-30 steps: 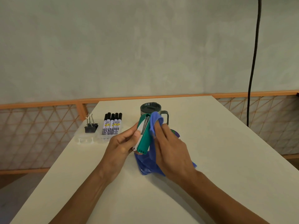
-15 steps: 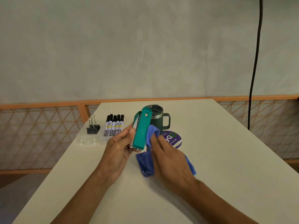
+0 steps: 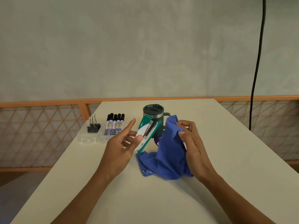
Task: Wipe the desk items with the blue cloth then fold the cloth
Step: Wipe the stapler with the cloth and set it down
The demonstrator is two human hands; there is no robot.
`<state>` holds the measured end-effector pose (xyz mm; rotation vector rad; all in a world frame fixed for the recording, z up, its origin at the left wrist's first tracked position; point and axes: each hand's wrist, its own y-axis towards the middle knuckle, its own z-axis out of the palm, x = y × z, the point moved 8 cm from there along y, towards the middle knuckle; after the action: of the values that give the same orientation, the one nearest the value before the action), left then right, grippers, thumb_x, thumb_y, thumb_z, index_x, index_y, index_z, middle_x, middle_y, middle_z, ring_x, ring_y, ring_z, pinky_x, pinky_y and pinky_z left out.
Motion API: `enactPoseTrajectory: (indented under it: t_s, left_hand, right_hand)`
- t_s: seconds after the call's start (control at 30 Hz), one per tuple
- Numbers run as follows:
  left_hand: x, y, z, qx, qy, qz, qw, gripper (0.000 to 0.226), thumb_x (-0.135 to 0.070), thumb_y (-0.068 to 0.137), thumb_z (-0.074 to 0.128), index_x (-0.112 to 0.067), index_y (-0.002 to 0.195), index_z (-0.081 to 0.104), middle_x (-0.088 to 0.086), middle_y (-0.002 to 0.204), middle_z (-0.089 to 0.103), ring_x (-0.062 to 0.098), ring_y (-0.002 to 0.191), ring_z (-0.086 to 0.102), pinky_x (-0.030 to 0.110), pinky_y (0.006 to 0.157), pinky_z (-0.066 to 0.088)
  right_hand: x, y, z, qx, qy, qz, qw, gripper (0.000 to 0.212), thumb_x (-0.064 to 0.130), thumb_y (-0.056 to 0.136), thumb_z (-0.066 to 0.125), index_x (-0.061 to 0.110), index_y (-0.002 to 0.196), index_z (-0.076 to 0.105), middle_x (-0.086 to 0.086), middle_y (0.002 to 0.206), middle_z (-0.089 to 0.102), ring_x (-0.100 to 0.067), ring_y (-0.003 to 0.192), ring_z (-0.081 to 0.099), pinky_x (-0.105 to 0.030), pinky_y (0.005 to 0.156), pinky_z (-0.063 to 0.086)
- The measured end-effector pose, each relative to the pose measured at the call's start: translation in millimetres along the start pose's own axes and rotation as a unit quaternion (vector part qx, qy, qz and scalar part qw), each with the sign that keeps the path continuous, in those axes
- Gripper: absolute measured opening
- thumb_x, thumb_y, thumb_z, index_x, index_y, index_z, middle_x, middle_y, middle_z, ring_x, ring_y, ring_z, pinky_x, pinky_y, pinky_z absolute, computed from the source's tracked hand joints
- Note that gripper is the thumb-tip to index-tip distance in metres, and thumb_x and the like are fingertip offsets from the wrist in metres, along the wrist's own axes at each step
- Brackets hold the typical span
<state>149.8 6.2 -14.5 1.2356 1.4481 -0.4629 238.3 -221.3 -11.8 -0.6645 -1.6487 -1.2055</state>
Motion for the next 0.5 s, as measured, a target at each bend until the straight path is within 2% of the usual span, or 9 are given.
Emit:
enactPoseTrajectory:
  t_s: [0.07, 0.13, 0.23, 0.33, 0.4, 0.5]
  left_hand:
    - [-1.3, -1.1, -0.8, -0.008, 0.011, 0.010, 1.000, 0.069, -0.050, 0.092, 0.068, -0.048, 0.157, 0.045, -0.027, 0.104, 0.067, 0.008, 0.096, 0.063, 0.025, 0.081, 0.059]
    - [-0.5, -1.6, -1.5, -0.013, 0.012, 0.014, 1.000, 0.068, -0.049, 0.092, 0.070, -0.048, 0.156, 0.047, -0.027, 0.107, 0.068, 0.007, 0.095, 0.064, 0.023, 0.084, 0.059]
    - [-2.3, -3.4, -0.9, -0.014, 0.015, 0.022, 1.000, 0.064, -0.046, 0.093, 0.073, -0.048, 0.153, 0.052, -0.027, 0.109, 0.070, 0.010, 0.097, 0.065, 0.017, 0.085, 0.056]
    - [-6.8, -5.1, 3.4, 0.002, 0.025, 0.032, 0.999, 0.059, -0.048, 0.093, 0.072, -0.049, 0.149, 0.055, -0.032, 0.113, 0.068, 0.005, 0.104, 0.065, 0.017, 0.085, 0.056]
    - [-9.5, -7.2, 7.2, 0.015, 0.029, 0.038, 0.999, 0.057, -0.050, 0.091, 0.070, -0.051, 0.146, 0.055, -0.035, 0.115, 0.067, 0.002, 0.110, 0.063, 0.017, 0.084, 0.057]
    - [-10.1, -7.3, 8.1, 0.018, 0.026, 0.044, 0.999, 0.051, -0.046, 0.093, 0.071, -0.051, 0.142, 0.059, -0.031, 0.114, 0.069, 0.007, 0.107, 0.065, 0.019, 0.085, 0.057]
  right_hand:
    - [-1.7, -1.4, 6.1, 0.032, 0.001, 0.001, 0.999, 0.033, 0.034, 0.106, 0.041, 0.017, 0.130, 0.057, 0.008, 0.124, 0.063, -0.014, 0.113, 0.065, -0.028, 0.089, 0.055]
    - [-5.1, -1.6, 9.2, 0.048, -0.001, -0.006, 0.999, 0.035, 0.033, 0.109, 0.040, 0.015, 0.133, 0.058, 0.004, 0.130, 0.063, -0.016, 0.118, 0.064, -0.026, 0.094, 0.054]
    - [-6.7, 2.7, 6.7, 0.035, -0.063, -0.023, 0.997, 0.030, 0.029, 0.114, 0.043, 0.023, 0.135, 0.063, 0.008, 0.133, 0.063, -0.013, 0.124, 0.062, -0.021, 0.097, 0.051]
    - [-11.2, 5.5, 4.1, 0.026, -0.116, 0.008, 0.993, 0.024, 0.031, 0.110, 0.055, 0.035, 0.131, 0.066, 0.019, 0.127, 0.066, -0.004, 0.117, 0.062, -0.014, 0.087, 0.051]
    - [-14.0, 5.7, 4.6, 0.029, -0.111, 0.021, 0.993, 0.025, 0.032, 0.107, 0.059, 0.036, 0.131, 0.067, 0.021, 0.121, 0.071, -0.005, 0.112, 0.064, -0.014, 0.084, 0.053]
    - [-14.4, 5.6, 5.9, 0.038, -0.069, 0.045, 0.996, 0.030, 0.047, 0.101, 0.062, 0.039, 0.129, 0.068, 0.018, 0.118, 0.074, -0.011, 0.112, 0.069, -0.028, 0.091, 0.060]
